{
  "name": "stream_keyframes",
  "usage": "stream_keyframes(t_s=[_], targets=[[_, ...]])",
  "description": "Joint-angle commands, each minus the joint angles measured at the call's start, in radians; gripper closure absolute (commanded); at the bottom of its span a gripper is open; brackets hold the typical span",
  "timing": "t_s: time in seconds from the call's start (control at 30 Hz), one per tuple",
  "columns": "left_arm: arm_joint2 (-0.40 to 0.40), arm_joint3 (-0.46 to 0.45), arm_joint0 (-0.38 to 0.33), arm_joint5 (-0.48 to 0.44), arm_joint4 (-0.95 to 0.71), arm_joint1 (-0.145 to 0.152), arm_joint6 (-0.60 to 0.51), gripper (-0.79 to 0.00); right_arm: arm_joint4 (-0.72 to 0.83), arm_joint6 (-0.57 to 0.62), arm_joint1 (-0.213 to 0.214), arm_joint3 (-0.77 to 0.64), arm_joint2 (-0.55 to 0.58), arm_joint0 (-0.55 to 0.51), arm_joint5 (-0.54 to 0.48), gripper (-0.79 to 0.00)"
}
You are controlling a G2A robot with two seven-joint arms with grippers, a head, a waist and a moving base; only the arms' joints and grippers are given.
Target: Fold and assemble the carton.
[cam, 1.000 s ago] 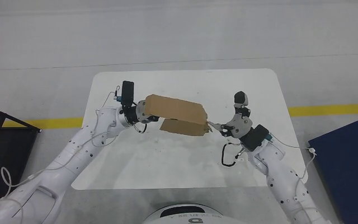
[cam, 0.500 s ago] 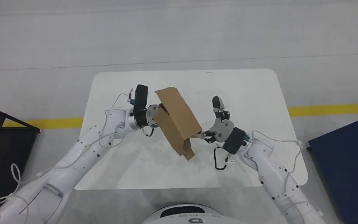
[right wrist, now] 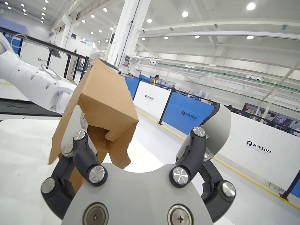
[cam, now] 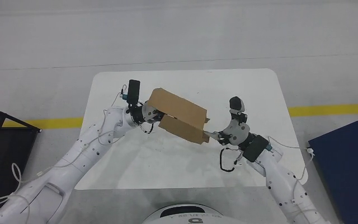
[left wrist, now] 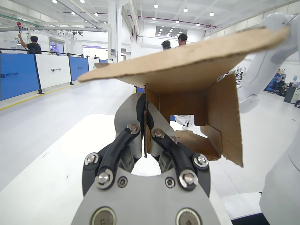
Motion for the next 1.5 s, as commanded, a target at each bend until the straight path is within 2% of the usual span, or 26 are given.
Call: stream_keyframes(t_s=[0.0, 0.2, 0.43, 0.73, 1.3, 1.47], targets=[[-0.005, 0.004, 0.000, 0.000, 0.000, 0.000, 0.008, 0.000, 0.002, -0.025, 0.002, -0.005, 0.014, -0.017, 0.005, -0.785], [-0.014, 0.007, 0.003, 0.000, 0.006, -0.003, 0.020, 0.000, -0.061, -0.026, 0.012, -0.018, 0.024, -0.028, -0.050, -0.785], [-0.022, -0.003, 0.008, 0.000, 0.005, -0.007, 0.021, 0.000, -0.108, 0.047, 0.014, -0.025, 0.015, -0.022, -0.037, -0.785], [-0.029, -0.034, 0.023, 0.000, -0.025, 0.000, 0.021, 0.000, -0.074, -0.014, 0.025, -0.014, 0.071, -0.055, -0.050, -0.785], [0.062, -0.060, -0.011, 0.000, -0.043, 0.015, 0.021, 0.000, -0.098, 0.070, 0.022, -0.012, 0.004, -0.001, -0.068, -0.785], [0.036, -0.039, -0.022, 0.000, -0.064, 0.020, 0.021, 0.000, -0.086, -0.004, 0.028, -0.009, 0.019, -0.014, -0.098, -0.785]])
